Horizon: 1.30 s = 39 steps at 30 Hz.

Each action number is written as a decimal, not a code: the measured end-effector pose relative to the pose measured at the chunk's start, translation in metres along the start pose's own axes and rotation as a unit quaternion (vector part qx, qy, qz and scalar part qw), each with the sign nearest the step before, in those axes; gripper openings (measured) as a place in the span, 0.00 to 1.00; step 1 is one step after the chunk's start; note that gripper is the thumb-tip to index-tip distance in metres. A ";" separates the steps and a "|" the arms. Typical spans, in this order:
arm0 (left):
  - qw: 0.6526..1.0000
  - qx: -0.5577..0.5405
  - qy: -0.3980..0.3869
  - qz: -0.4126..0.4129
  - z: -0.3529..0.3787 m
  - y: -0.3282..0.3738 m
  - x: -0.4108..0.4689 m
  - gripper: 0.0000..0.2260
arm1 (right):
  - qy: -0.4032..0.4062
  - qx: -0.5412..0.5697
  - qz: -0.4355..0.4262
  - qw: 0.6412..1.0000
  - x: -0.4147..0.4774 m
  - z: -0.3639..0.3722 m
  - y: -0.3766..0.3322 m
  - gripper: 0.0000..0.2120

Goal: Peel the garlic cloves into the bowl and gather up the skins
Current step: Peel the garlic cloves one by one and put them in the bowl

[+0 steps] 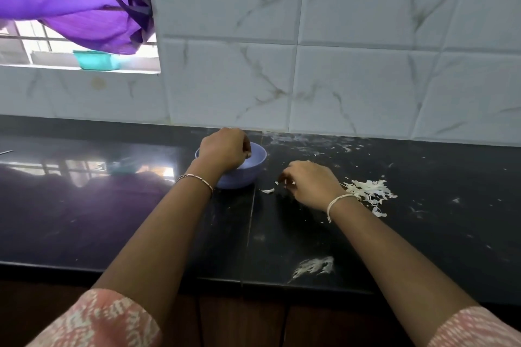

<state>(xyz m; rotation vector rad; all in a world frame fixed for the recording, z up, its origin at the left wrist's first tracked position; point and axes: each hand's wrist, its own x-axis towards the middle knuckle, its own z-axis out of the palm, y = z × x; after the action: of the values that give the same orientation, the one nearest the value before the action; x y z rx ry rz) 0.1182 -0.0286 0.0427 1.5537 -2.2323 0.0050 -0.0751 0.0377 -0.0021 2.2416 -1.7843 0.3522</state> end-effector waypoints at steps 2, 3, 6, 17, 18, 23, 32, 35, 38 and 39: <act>1.000 -0.005 -0.003 0.008 0.000 -0.001 -0.001 0.05 | 0.018 -0.047 0.040 0.998 0.001 -0.002 0.001 0.07; 1.000 -0.012 -0.004 0.014 0.001 -0.001 -0.001 0.05 | 0.011 -0.061 0.060 0.996 0.001 -0.003 0.002 0.07; 0.997 -0.069 0.006 0.030 0.001 0.003 -0.003 0.03 | -0.020 -0.080 0.083 0.993 -0.002 -0.001 0.004 0.06; 0.987 0.071 -0.103 0.105 0.008 0.069 -0.024 0.10 | -0.011 -0.046 0.025 0.999 -0.008 0.005 0.009 0.11; 0.982 0.108 -0.120 0.098 0.013 0.073 -0.028 0.12 | -0.012 -0.036 0.023 0.999 -0.009 0.005 0.010 0.10; 0.971 0.173 -0.136 0.093 0.036 0.076 -0.038 0.15 | -0.030 0.024 0.023 0.999 -0.014 0.003 0.019 0.07; 0.981 0.149 -0.086 0.090 0.044 0.076 -0.037 0.13 | -0.052 0.088 0.036 0.994 -0.011 -0.007 0.024 0.11; 0.988 0.113 -0.072 0.079 0.048 0.073 -0.036 0.12 | -0.033 0.073 0.042 0.996 -0.005 -0.005 0.017 0.09; 0.993 0.083 -0.052 0.073 0.053 0.069 -0.037 0.10 | -0.029 0.026 0.044 0.998 0.000 -0.001 0.007 0.10; 0.993 0.077 -0.045 0.072 0.054 0.068 -0.037 0.09 | -0.027 0.009 0.045 0.999 0.002 0.000 0.005 0.10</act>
<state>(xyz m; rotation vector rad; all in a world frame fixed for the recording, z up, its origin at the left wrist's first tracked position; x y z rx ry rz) 0.0497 0.0173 -0.0029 1.4913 -2.4621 0.1557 -0.0792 0.0352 -0.0008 2.2074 -1.9215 0.3311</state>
